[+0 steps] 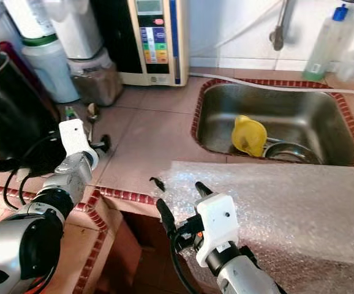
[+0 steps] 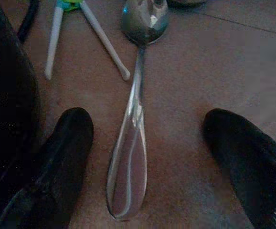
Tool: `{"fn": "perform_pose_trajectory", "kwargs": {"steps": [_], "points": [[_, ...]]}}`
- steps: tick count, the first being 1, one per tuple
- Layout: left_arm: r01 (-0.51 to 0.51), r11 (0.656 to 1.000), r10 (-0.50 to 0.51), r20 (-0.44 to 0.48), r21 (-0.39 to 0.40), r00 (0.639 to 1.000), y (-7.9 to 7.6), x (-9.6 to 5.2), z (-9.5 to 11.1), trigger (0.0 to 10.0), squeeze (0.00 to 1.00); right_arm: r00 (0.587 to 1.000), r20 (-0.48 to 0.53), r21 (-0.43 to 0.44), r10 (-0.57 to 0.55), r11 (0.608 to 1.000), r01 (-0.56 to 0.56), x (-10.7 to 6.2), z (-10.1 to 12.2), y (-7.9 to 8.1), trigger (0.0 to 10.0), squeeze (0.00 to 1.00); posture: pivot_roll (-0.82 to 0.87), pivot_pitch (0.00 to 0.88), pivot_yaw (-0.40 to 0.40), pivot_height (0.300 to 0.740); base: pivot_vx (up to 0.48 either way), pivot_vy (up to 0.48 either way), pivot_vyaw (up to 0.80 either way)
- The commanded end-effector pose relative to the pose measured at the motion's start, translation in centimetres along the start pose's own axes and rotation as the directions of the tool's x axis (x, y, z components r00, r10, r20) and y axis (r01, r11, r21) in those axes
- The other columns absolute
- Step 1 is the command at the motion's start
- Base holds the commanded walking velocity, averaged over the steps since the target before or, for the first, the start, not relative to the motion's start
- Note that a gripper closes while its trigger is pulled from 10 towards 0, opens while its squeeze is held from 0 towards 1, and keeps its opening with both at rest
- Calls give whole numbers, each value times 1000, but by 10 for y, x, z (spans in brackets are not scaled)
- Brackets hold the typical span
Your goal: Kitchen organization
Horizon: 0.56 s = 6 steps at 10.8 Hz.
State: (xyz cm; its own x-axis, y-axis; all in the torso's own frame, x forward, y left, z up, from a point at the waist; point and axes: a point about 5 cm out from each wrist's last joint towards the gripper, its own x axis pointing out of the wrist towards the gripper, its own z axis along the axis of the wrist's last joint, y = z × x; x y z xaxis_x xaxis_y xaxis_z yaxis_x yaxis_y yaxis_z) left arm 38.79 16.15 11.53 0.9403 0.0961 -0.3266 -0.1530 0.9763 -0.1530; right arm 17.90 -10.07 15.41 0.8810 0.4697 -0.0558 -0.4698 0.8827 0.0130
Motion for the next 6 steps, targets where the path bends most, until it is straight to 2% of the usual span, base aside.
{"fn": "perform_pose_trajectory", "kwargs": {"steps": [1,2,4,6], "points": [[78,997,-78,-177,-6,981,-10,-6,-42,7098,0,1000,11,-1,1,1000,-1,-1,3,2,10000,0,-187,103,97,740,0,0,0],[96,995,-96,-181,-8,979,-9,-7,-43,0,0,1000,10,-1,0,1000,0,-1,2,2,10000,0,-188,102,97,740,0,0,0],[117,993,-120,-184,-27,975,-9,-7,-44,0,0,1000,10,0,4,1000,-4,-1,2,2,10000,0,-185,103,96,740,0,0,0],[240,968,-248,-180,-68,952,-22,-8,-44,0,0,1000,10,-1,4,1000,-4,0,2,1,10000,0,-182,102,98,740,0,0,0]]}}
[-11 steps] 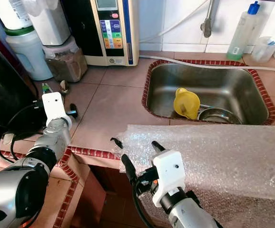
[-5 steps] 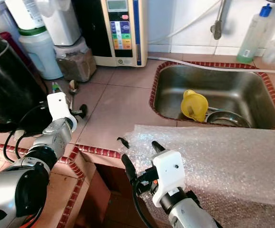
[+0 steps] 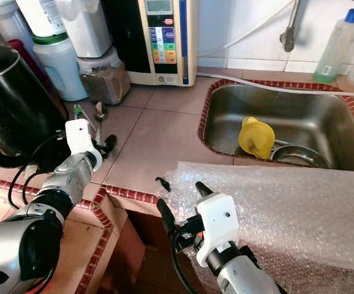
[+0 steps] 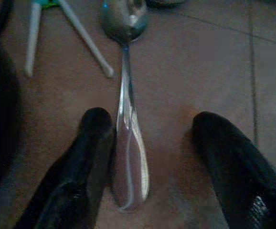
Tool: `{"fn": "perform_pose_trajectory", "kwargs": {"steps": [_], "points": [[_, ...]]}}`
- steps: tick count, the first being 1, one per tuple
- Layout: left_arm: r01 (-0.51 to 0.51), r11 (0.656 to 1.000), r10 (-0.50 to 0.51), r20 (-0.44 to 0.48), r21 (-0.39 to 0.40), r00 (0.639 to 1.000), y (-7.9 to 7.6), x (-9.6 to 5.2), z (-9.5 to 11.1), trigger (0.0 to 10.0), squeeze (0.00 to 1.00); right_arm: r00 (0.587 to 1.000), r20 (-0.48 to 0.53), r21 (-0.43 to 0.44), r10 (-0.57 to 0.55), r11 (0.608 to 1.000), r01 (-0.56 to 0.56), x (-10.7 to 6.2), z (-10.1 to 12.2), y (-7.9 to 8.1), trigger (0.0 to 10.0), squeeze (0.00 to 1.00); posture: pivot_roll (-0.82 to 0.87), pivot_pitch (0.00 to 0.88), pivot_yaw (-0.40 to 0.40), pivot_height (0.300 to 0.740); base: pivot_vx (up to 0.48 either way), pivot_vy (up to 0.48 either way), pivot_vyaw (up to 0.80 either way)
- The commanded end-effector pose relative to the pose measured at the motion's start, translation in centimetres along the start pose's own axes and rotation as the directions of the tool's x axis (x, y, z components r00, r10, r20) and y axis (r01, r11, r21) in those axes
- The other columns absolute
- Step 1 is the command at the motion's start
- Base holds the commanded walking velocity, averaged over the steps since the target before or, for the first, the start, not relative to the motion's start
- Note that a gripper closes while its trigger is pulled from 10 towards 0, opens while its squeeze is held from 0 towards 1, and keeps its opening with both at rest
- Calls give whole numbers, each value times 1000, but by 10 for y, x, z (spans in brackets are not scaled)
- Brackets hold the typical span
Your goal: Kitchen organization
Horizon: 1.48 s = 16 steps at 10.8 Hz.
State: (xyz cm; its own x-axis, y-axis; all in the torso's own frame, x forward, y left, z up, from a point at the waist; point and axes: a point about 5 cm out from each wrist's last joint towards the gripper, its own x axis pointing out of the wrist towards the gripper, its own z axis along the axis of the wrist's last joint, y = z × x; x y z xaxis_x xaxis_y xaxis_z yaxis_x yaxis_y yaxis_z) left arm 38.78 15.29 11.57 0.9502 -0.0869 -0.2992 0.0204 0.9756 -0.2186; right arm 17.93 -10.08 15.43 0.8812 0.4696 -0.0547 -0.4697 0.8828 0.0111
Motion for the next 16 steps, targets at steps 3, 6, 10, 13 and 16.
{"fn": "perform_pose_trajectory", "kwargs": {"steps": [3,6,10,13,16], "points": [[188,981,-192,-204,-43,960,-23,-7,-53,0,0,1000,13,-2,3,1000,-3,1,2,0,10000,0,-174,99,96,740,0,0,0],[281,959,-277,-253,-22,927,-24,-12,-66,0,0,1000,15,-8,9,1000,-9,3,2,-1,10000,0,-166,96,92,740,0,0,0],[440,898,-410,-322,20,853,-32,-19,-80,0,0,1000,16,-13,12,1000,-12,5,2,-2,10000,0,-160,91,91,740,0,0,0],[607,794,-557,-371,24,743,-45,-27,-90,0,0,1000,18,-19,12,1000,-12,6,2,-4,10000,0,-159,84,91,740,0,0,0],[746,665,-668,-425,28,611,-42,-37,-95,0,0,1000,19,-26,14,1000,-13,7,2,-5,10000,0,-156,79,93,740,0,0,0]]}}
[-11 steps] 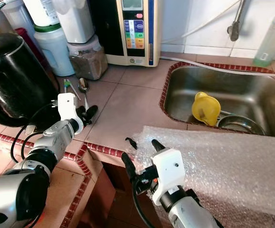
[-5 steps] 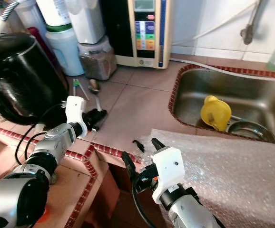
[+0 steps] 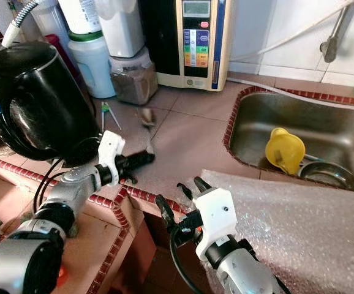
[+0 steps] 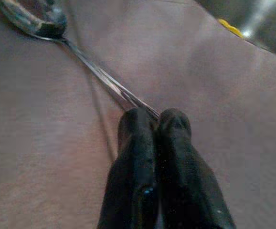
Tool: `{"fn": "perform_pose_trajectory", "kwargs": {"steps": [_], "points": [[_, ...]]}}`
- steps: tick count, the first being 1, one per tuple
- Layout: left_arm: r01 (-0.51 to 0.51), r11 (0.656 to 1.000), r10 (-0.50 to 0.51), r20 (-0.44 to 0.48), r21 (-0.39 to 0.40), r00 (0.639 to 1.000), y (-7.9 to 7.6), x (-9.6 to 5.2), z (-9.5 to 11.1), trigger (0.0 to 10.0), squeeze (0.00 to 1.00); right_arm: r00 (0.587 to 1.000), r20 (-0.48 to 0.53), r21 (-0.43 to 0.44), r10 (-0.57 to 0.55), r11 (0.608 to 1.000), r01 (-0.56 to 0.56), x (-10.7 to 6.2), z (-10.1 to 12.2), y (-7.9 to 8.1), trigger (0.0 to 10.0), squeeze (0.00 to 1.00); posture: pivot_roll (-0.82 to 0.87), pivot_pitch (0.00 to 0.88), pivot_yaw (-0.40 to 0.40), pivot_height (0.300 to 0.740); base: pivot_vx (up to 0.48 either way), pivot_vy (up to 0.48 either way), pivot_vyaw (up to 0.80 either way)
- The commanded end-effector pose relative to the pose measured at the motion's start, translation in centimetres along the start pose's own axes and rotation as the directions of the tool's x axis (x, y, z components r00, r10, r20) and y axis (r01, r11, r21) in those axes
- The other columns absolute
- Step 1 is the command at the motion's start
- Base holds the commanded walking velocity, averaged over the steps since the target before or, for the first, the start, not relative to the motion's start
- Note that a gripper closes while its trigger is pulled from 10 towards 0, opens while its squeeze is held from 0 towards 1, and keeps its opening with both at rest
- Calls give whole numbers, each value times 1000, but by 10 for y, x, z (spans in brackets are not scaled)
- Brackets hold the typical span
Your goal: Kitchen organization
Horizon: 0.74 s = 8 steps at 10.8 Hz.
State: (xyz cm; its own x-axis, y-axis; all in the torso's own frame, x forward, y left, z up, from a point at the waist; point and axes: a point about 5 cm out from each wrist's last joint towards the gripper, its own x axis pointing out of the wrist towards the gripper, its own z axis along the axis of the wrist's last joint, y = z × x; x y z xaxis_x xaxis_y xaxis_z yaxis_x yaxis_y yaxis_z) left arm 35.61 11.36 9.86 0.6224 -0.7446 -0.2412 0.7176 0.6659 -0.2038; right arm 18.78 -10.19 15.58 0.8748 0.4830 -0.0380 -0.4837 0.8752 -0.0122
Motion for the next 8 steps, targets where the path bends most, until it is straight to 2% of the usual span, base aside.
{"fn": "perform_pose_trajectory", "kwargs": {"steps": [1,3,4,5,6,7,8], "points": [[111,988,-135,-243,-109,961,-24,0,-59,0,0,1000,3,-4,0,1000,0,1,0,-1,10000,0,-150,73,92,740,0,0,0],[213,974,-227,-261,-82,938,-24,-10,-60,0,0,1000,6,-17,8,1000,-7,4,-1,-2,10000,0,-143,61,93,740,0,0,0],[205,978,-207,-258,-35,944,-21,-12,-57,0,0,1000,8,-20,7,1000,-7,5,-1,-4,10000,0,-137,51,92,740,0,0,0],[165,986,-159,-212,13,964,-15,-11,-46,275,0,1000,13,-26,8,1000,-8,7,-1,-6,10000,0,-135,44,92,740,0,0,0],[124,992,-122,-103,20,987,-11,-7,-25,10000,71,1000,15,-31,12,999,-11,9,-1,-7,10000,0,-130,33,90,740,0,0,0],[120,992,-119,-55,24,991,-9,-6,-13,10000,443,1000,18,-38,16,999,-15,11,-1,-8,10000,0,-129,23,89,740,0,0,0],[107,993,-107,5,41,994,-7,-3,2,10000,1000,1000,26,-47,18,999,-17,13,0,-10,10000,0,-127,10,88,740,0,0,0]]}}
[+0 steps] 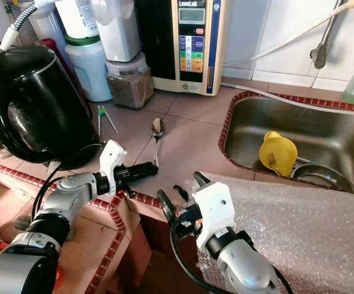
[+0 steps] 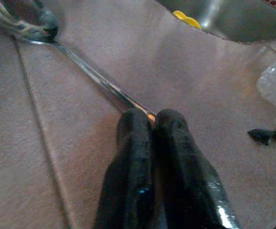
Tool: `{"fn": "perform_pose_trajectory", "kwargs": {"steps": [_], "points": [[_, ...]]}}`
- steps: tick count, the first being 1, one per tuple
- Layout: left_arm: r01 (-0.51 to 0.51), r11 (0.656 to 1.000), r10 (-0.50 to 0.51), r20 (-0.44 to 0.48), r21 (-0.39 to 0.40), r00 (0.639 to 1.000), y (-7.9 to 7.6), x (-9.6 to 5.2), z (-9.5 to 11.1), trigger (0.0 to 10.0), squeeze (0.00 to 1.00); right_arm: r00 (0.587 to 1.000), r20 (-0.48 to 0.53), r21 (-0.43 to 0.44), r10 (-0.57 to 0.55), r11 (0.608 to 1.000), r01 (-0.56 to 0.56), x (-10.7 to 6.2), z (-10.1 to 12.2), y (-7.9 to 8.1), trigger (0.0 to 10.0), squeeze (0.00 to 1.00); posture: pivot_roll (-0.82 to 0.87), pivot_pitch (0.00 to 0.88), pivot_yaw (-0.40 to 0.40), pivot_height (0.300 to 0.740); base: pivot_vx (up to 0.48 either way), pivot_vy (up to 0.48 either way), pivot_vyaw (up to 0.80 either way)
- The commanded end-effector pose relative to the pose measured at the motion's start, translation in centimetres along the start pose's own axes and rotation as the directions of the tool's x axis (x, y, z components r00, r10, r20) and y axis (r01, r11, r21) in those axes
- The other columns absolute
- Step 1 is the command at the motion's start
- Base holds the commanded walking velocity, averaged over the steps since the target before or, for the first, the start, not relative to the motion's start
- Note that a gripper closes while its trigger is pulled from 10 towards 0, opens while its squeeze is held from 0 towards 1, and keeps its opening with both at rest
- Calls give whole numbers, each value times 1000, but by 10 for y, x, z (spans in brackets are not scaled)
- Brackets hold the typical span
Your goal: Kitchen organization
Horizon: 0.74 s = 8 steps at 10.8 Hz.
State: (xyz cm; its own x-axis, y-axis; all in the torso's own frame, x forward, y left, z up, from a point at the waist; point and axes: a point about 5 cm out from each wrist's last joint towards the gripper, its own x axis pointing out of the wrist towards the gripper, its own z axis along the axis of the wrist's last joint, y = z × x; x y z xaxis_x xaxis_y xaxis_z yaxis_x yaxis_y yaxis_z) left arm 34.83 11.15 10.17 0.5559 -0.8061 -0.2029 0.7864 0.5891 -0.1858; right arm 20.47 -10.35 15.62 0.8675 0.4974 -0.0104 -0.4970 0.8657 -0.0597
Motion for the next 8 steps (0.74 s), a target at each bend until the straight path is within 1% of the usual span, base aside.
{"fn": "perform_pose_trajectory", "kwargs": {"steps": [1,2,3,4,5,6,7,8], "points": [[-9,1000,9,50,5,999,1,3,12,10000,1000,1000,3,-3,0,1000,0,0,0,-2,10000,0,-126,7,87,740,0,0,0],[-25,1000,25,126,0,992,0,6,23,10000,1000,999,-6,-21,-51,998,51,0,-2,-7,10000,0,-125,7,86,740,0,0,0],[-33,999,33,171,-1,985,-2,8,28,10000,1000,997,-13,-21,-71,997,71,-1,-4,-10,10000,0,-124,9,86,740,0,0,0],[-56,998,60,232,-25,971,-4,13,35,10000,1000,993,-22,-22,-117,993,116,-7,-8,-14,10000,0,-125,9,85,740,0,0,0],[-54,998,63,271,-38,960,-8,16,40,10000,1000,991,-24,-18,-130,991,129,-10,-9,-15,10000,0,-127,7,83,740,0,0,0],[-73,997,80,286,-35,955,-10,18,42,10000,1000,990,-27,-20,-140,990,140,-11,-10,-16,10000,0,-126,4,79,740,0,0,0],[-169,985,172,317,-36,933,-8,19,47,10000,1000,987,-32,-25,-161,987,160,-13,-11,-18,10000,0,-127,2,79,740,0,0,0],[-281,958,285,328,-60,900,-8,23,46,10000,1000,983,-48,-21,-177,984,176,-17,-14,-20,10000,0,-124,0,72,740,0,0,0]]}}
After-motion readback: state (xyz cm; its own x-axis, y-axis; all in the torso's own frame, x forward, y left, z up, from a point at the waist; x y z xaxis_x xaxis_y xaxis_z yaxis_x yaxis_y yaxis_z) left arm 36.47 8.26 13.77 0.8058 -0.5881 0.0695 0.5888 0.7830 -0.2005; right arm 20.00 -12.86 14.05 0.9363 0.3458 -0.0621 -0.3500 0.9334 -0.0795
